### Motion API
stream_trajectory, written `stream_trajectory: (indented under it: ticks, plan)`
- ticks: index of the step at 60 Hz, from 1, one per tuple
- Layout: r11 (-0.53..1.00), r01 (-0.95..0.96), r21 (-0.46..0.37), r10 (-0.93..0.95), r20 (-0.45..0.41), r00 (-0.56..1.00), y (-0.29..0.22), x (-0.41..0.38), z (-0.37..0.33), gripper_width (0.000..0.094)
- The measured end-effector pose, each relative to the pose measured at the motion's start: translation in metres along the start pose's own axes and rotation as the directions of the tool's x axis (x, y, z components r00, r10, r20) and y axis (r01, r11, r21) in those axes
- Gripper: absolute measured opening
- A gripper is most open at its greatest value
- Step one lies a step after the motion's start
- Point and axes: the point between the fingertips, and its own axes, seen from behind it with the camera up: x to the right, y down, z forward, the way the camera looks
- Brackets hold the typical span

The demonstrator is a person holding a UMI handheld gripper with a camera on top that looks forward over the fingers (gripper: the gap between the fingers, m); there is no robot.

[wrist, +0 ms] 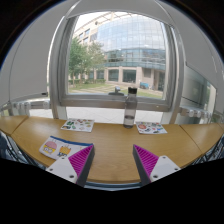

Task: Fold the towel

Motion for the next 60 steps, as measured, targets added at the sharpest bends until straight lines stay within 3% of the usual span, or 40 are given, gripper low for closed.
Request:
stream_trajectory:
  ticks: [6, 33, 40, 50, 56, 60]
  plan:
    - [1.0, 0.006, -0.022, -0.006, -0.001, 1.0, 0.005, -0.011, -0.004, 0.0762]
    - [0.996, -0.034, -0.084, 0.042, 0.087, 0.995, 0.034, -0.291, 0.108, 0.0771]
    - [0.992, -0.03, -0.125, 0.043, 0.1, 0.994, 0.051, -0.336, 0.133, 0.0661]
    - [0.977, 0.035, -0.209, -0.029, 0.034, 0.999, 0.081, -0.346, 0.155, 0.0469]
    - [0.977, 0.069, -0.202, -0.069, 0.009, 0.998, 0.083, -0.343, 0.158, 0.0296]
    - [0.977, 0.067, -0.202, -0.07, -0.007, 0.998, 0.083, -0.337, 0.157, 0.0125]
